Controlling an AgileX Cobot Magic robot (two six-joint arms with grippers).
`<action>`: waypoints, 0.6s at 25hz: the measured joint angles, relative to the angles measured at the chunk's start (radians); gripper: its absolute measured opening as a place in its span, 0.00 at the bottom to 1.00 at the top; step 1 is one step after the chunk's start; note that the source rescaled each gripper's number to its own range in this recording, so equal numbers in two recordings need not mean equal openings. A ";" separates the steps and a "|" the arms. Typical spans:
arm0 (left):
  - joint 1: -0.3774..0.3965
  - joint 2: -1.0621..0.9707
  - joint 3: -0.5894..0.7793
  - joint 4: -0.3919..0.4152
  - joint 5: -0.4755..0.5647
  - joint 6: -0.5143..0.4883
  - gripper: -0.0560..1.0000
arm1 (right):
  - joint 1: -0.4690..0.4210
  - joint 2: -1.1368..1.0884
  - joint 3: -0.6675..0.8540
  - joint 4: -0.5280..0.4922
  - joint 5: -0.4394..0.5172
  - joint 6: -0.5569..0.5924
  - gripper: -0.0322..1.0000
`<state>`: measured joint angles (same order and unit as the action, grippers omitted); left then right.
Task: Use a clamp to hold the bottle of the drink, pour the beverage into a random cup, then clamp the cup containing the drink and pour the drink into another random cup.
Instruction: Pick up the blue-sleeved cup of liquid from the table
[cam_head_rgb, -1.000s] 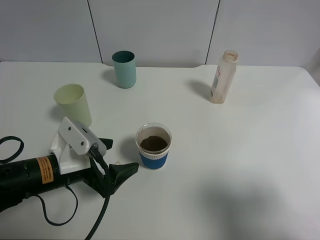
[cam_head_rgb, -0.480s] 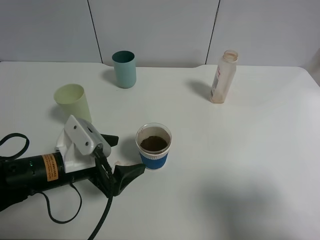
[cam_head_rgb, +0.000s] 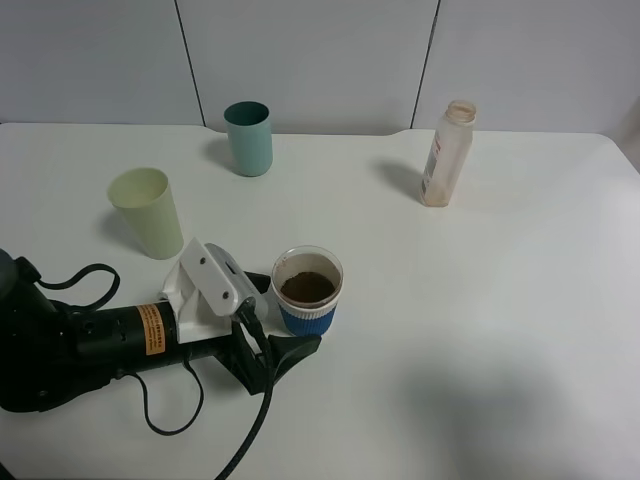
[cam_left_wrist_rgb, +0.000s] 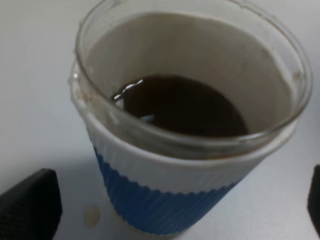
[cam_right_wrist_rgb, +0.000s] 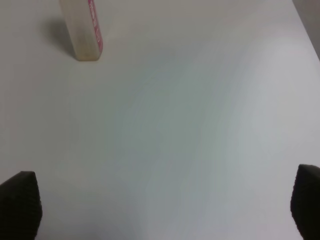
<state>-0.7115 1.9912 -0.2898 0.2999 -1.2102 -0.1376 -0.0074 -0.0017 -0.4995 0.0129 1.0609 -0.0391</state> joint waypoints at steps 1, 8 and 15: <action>0.000 0.001 0.000 0.000 0.000 0.007 1.00 | 0.000 0.000 0.000 0.000 0.000 0.000 1.00; 0.000 0.005 -0.034 0.000 0.000 0.054 1.00 | 0.000 0.000 0.000 0.000 0.000 0.000 1.00; 0.000 0.054 -0.079 0.000 -0.003 0.066 1.00 | 0.000 0.000 0.000 0.000 0.000 0.000 1.00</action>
<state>-0.7115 2.0454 -0.3690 0.2999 -1.2127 -0.0715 -0.0074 -0.0017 -0.4995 0.0129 1.0609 -0.0391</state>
